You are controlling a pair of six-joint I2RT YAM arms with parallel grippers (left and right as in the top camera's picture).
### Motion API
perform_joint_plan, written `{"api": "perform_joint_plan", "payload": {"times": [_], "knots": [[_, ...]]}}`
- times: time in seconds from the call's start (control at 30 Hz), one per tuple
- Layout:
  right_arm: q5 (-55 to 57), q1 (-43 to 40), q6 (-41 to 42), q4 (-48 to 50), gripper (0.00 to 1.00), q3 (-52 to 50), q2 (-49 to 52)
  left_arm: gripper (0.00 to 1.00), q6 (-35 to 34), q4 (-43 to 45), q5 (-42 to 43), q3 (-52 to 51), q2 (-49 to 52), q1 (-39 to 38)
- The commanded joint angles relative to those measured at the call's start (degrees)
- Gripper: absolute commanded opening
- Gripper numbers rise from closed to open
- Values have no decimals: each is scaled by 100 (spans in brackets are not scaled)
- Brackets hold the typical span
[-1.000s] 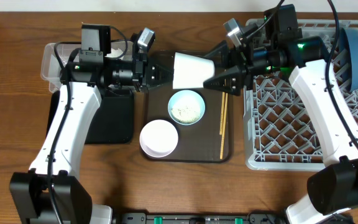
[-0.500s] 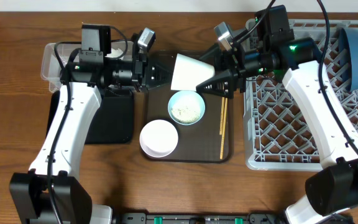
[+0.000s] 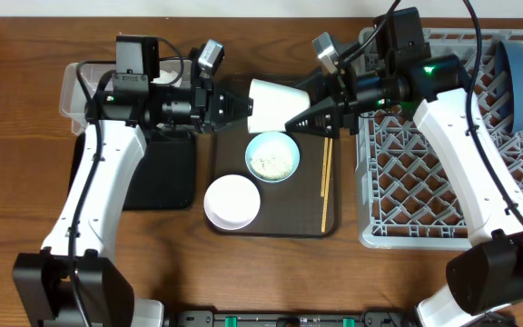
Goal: Sort waste into correct bins and load items into the dishwasher rack
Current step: 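Place the white cup upside down in the rack with the right gripper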
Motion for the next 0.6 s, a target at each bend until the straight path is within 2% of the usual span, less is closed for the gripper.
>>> {"api": "perform_joint_plan", "payload": {"times": [0.0, 0.17, 0.37, 0.57], "knots": [[-334, -245, 103, -2, 47, 101, -44, 27, -15, 22, -28, 107, -83, -20], [162, -844, 706, -7, 45, 101, -44, 30, -13, 22, -199, 107, -83, -20], [2203, -1558, 2249, -33, 45, 101, -61, 31, -17, 15, -903, 107, -83, -22], [4188, -1947, 3383, -750, 43, 114, -352, 35, -13, -367, -2468, 107, -83, -22]]}}
